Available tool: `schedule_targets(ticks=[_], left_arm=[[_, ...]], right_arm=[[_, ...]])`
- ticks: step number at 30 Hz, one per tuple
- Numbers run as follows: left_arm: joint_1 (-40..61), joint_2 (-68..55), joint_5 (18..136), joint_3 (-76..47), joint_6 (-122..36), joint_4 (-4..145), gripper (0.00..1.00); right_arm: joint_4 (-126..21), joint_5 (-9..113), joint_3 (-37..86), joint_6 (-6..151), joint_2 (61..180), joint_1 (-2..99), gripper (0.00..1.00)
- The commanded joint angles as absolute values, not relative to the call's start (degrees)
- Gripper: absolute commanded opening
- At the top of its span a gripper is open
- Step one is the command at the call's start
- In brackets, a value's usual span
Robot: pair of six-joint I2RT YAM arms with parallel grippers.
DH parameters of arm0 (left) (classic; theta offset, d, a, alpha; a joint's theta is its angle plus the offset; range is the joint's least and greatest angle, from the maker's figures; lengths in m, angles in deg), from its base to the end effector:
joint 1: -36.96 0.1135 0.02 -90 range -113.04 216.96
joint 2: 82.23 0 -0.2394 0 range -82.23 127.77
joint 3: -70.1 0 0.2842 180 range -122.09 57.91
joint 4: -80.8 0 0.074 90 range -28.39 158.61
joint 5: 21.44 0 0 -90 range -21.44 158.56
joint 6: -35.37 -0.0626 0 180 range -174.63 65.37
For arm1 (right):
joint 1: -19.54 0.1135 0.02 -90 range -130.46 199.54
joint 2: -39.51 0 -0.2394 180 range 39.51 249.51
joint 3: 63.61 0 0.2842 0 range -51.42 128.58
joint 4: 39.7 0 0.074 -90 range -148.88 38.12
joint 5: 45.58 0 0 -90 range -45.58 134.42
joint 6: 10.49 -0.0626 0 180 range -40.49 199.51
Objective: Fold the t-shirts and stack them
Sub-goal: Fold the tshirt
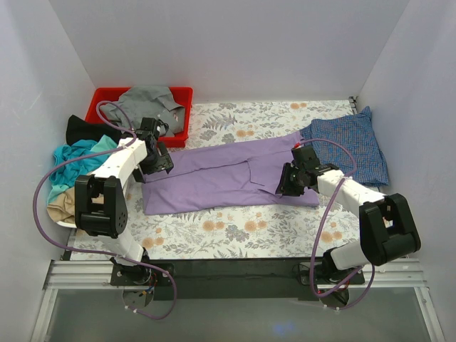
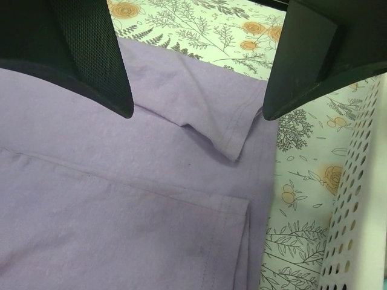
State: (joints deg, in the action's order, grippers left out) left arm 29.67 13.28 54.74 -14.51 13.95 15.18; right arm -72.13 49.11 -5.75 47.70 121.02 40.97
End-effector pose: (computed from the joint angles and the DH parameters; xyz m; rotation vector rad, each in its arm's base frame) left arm 0.3525 -0.0300 0.1670 -1.4661 2.3956 0.0644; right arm 0.2970 0.1221 0.1231 0.2038 2.6038 0.4525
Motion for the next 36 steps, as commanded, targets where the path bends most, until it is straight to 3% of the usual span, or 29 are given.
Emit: schedule_targets(ticks=[1,9,12,18,27,36], left_arm=[[29.4,11.72,55.73,-13.72,13.4,16.23,0.88],[29.14,13.05,55.64,-13.63,12.87,16.05,0.88],[29.14,13.13,55.64,-13.9,12.79,16.05,0.89],[29.14,14.1,55.38,-14.16,12.61,16.14,0.89],[29.05,14.8,55.29,-14.25,12.35,16.32,0.89],[29.05,14.63,55.29,-14.25,12.35,16.58,0.89]], right_arm=[[-70.6,49.08,-5.45,46.91,121.68,40.72,0.38],[-70.43,47.23,-5.37,47.52,123.79,40.81,0.36],[-69.99,46.97,-5.19,47.78,124.32,40.81,0.29],[-68.94,47.41,-4.22,48.58,125.2,40.81,0.01],[-68.58,46.79,0.96,51.47,123.79,40.9,0.01],[-67.71,46.09,10.35,54.55,132.4,40.81,0.01]])
